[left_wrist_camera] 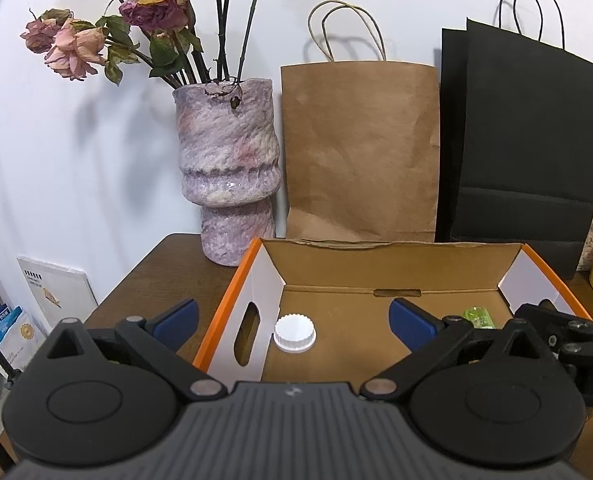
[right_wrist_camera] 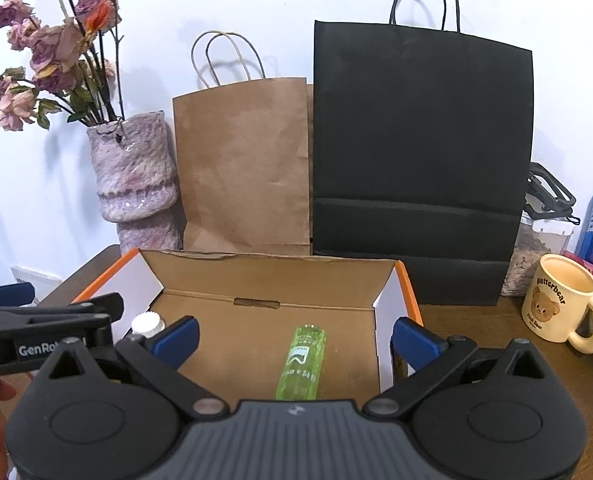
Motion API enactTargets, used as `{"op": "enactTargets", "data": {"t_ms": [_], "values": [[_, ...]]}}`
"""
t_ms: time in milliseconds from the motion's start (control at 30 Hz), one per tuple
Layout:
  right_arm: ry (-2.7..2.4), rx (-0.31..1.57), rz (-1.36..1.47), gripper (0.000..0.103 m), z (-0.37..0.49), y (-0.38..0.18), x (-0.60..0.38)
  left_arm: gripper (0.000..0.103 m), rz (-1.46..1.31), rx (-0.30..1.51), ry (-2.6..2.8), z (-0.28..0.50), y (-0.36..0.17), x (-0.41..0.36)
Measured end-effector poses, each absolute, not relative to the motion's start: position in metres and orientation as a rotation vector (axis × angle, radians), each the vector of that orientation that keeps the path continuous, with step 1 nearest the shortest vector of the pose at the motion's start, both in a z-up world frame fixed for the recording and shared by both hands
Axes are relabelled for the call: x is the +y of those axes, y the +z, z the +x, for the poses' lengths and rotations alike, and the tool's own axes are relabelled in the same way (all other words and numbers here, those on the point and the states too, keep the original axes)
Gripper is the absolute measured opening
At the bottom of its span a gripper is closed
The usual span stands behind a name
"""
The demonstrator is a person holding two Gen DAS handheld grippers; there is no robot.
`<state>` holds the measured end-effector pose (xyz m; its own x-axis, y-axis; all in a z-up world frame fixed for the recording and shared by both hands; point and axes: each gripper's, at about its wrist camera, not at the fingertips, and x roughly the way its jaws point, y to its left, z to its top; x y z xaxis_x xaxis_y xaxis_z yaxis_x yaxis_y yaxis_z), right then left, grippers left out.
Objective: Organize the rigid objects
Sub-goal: 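Withdraw both tools from the box back toward the remaining caps and containers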
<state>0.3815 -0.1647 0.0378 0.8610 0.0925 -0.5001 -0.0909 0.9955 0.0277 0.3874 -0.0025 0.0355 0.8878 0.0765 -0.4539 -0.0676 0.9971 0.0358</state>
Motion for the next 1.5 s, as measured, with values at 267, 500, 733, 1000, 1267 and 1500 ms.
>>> {"op": "enactTargets", "data": {"t_ms": [267,500,733,1000,1267,1500], "values": [[0.098,0.522,-0.005,0.103,0.358,0.04,-0.163,0.103,0.014,0.465,0.065,0.366,0.039,-0.001],[0.099,0.519,-0.001,0.103,0.348,0.04,-0.162,0.103,0.011,0.464,0.056,0.348,0.04,-0.001],[0.098,0.513,0.002,0.103,0.323,0.043,-0.164,0.103,0.013,0.472,0.048,0.329,0.04,-0.001],[0.104,0.519,-0.005,0.103,0.3,0.044,-0.164,0.103,0.004,0.477,0.048,0.305,0.04,0.002],[0.108,0.523,-0.006,0.103,0.273,0.046,-0.164,0.103,-0.007,0.481,0.048,0.283,0.041,0.006],[0.12,0.537,-0.018,0.103,0.25,0.043,-0.161,0.103,-0.019,0.493,0.043,0.261,0.04,0.012]]}}
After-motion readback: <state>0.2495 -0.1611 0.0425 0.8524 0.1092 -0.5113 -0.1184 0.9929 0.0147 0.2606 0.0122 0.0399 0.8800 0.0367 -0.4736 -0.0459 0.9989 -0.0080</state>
